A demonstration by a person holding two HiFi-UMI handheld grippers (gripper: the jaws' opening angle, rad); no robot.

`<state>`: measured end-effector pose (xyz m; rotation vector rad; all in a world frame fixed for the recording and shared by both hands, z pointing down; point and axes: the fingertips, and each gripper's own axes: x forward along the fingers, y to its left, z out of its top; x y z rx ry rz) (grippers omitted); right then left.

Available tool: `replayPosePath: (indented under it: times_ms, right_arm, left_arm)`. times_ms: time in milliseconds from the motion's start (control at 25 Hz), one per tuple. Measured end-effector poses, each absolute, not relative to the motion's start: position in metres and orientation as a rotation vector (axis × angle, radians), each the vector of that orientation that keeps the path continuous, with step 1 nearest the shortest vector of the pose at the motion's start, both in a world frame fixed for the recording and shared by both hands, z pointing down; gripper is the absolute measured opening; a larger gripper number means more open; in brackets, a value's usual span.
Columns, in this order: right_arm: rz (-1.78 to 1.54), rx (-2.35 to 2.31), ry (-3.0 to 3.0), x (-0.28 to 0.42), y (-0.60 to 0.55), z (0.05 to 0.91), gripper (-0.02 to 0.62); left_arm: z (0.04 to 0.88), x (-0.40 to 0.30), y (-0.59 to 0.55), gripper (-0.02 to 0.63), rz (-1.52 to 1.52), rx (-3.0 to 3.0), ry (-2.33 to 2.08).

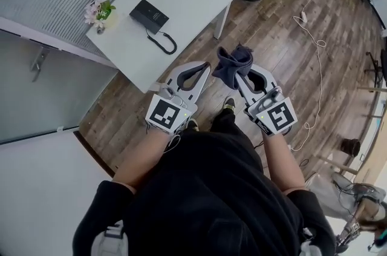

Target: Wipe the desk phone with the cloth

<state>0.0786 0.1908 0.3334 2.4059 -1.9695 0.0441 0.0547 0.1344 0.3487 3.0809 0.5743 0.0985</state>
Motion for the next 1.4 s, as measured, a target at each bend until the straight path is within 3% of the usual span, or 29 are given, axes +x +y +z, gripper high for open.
replayPosePath:
  times_ms: [760, 1400]
  right_arm:
    - [0.043, 2.122, -2.277, 0.218, 0.173, 0.339, 0.070]
    - [0.079, 1.890, -2.487, 0.249, 0.139, 0.355, 0.069]
  left_arm:
    - [0.350, 0.179, 0.126, 0.009, 0.135, 3.126, 0.156]
    - [0.362, 0.198, 0.098, 0.010, 0.187, 3.111, -0.181]
